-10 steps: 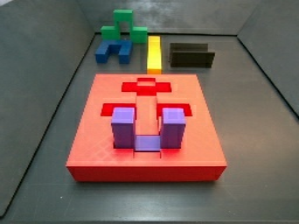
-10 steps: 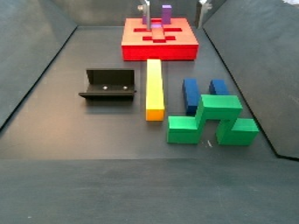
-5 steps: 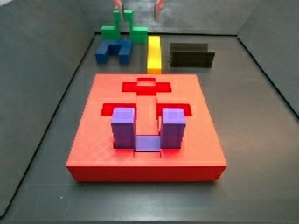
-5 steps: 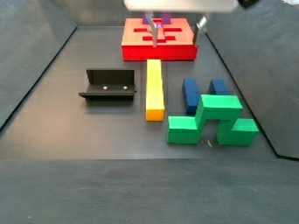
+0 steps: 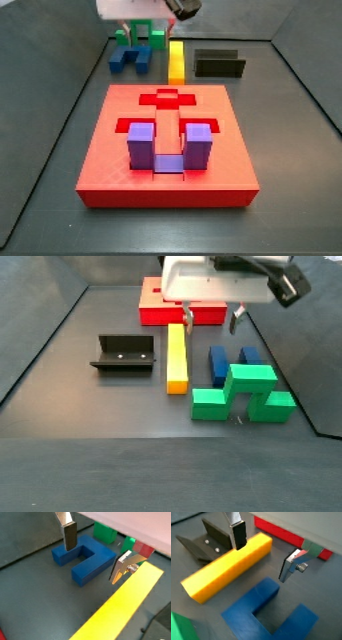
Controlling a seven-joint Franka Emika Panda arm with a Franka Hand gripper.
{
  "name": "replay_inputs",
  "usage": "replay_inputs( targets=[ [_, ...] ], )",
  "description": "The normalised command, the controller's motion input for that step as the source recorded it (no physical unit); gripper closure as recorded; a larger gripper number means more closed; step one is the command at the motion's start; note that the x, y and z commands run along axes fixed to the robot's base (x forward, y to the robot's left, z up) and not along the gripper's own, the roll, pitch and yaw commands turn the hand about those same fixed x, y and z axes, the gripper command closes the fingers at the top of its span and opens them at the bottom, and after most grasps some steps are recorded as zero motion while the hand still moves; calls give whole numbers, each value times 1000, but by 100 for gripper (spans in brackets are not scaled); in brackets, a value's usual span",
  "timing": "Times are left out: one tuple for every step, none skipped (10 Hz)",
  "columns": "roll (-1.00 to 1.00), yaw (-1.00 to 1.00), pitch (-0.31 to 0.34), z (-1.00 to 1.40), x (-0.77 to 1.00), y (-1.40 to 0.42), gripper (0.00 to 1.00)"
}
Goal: Pick up the blue object. Move up. Place the blue object on the fixture. Regrasp the blue object. Move to above the board. Insert the blue object.
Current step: Pick up the blue object.
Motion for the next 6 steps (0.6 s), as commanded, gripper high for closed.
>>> replay_inputs(
  targets=[
    [0, -43, -171, -589, -163, 29, 0],
    [0, -49, -136, -486, -160, 66, 0],
    [0, -49, -123, -391, -174, 60, 0],
    [-54, -46, -113, -300, -60, 37, 0],
    [-69, -83, -86, -251, 0, 34, 0],
    [-40, -117, -44, -186, 0, 69, 0]
  ],
)
